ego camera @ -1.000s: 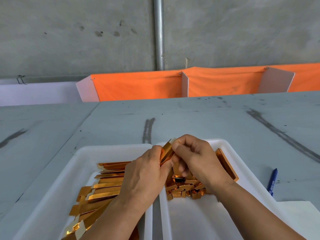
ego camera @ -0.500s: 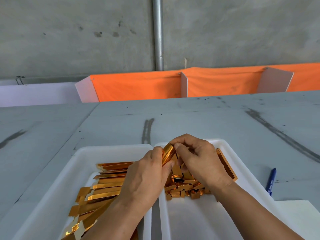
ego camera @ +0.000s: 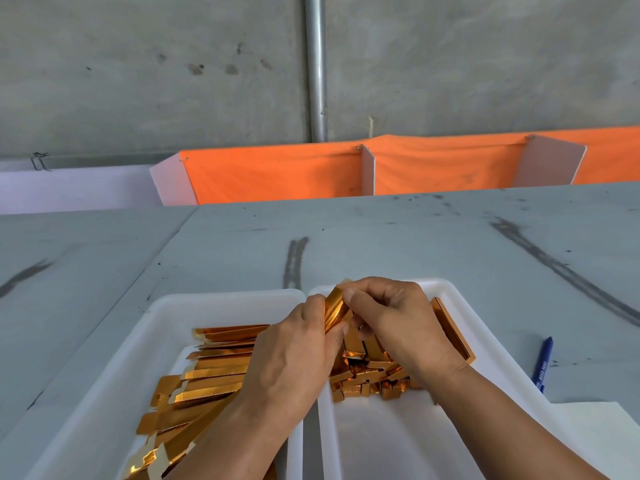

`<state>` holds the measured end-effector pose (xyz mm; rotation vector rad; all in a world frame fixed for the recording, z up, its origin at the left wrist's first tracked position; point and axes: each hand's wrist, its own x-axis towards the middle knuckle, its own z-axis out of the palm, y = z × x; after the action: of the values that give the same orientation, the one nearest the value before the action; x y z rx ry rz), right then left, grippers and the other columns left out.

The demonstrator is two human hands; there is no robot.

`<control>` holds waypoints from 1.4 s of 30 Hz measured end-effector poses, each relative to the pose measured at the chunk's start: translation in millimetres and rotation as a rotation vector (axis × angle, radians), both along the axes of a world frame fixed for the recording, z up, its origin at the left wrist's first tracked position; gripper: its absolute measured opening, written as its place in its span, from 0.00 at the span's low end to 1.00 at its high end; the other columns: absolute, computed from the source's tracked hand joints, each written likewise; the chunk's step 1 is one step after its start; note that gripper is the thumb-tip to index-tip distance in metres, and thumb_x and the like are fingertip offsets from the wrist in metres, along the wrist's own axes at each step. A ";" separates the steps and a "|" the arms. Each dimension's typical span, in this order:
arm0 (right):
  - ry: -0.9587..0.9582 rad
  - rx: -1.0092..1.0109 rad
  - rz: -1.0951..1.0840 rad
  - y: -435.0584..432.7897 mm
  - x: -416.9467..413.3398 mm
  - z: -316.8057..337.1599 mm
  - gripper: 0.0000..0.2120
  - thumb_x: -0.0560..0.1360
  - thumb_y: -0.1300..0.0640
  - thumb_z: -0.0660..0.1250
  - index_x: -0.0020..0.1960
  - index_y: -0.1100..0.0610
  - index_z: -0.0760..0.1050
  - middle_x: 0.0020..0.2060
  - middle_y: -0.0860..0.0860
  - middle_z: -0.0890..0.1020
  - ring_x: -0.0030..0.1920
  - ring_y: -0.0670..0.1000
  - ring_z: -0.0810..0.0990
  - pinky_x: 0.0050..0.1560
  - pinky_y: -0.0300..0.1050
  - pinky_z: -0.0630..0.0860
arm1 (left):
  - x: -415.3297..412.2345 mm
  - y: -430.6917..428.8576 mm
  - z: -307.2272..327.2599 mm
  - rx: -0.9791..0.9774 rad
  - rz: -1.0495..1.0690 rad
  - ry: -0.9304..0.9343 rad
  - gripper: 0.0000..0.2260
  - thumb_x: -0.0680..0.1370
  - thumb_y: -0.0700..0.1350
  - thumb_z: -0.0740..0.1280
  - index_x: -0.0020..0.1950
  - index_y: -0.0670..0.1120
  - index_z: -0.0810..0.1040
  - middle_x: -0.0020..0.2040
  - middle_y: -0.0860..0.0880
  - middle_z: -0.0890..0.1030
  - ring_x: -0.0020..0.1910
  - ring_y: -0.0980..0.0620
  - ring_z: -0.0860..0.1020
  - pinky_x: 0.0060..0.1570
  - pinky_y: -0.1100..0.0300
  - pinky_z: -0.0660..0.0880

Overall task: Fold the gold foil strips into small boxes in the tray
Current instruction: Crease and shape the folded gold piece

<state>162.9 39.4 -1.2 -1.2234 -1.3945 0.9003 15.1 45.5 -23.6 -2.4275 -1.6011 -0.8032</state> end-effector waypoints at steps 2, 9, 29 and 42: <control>0.078 -0.003 -0.012 1.0 0.7 0.0 0.07 0.80 0.56 0.66 0.51 0.49 0.83 0.34 0.50 0.84 0.33 0.45 0.81 0.36 0.37 0.78 | -0.3 0.0 0.0 0.010 -0.008 -0.003 0.20 0.78 0.64 0.49 0.63 0.54 0.63 0.50 0.57 0.76 0.44 0.58 0.78 0.34 0.71 0.65; -0.023 0.011 -0.007 -0.1 0.2 -1.7 0.09 0.81 0.53 0.63 0.55 0.44 0.82 0.37 0.51 0.85 0.36 0.48 0.82 0.38 0.41 0.81 | -2.1 0.6 -0.4 -0.016 -0.010 -0.065 0.19 0.79 0.63 0.53 0.63 0.54 0.65 0.50 0.57 0.77 0.46 0.58 0.79 0.41 0.69 0.73; 0.437 -0.223 0.106 3.6 4.3 5.6 0.03 0.77 0.62 0.70 0.46 0.61 0.80 0.32 0.58 0.80 0.30 0.50 0.77 0.30 0.38 0.76 | -2.0 -4.2 3.1 0.029 -0.050 -0.029 0.20 0.78 0.64 0.51 0.64 0.55 0.65 0.49 0.58 0.76 0.45 0.58 0.77 0.42 0.68 0.74; 0.411 -0.235 0.033 5.2 6.0 6.8 0.03 0.75 0.66 0.70 0.43 0.62 0.81 0.31 0.58 0.81 0.27 0.50 0.77 0.28 0.38 0.76 | -0.3 -3.4 -0.4 0.034 -0.070 -0.013 0.26 0.75 0.66 0.47 0.68 0.56 0.63 0.53 0.58 0.77 0.48 0.59 0.78 0.45 0.69 0.75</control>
<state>169.0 44.6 5.7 -1.1086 -1.0031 1.2855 14.8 42.1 -24.0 -2.4717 -1.5018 -0.8514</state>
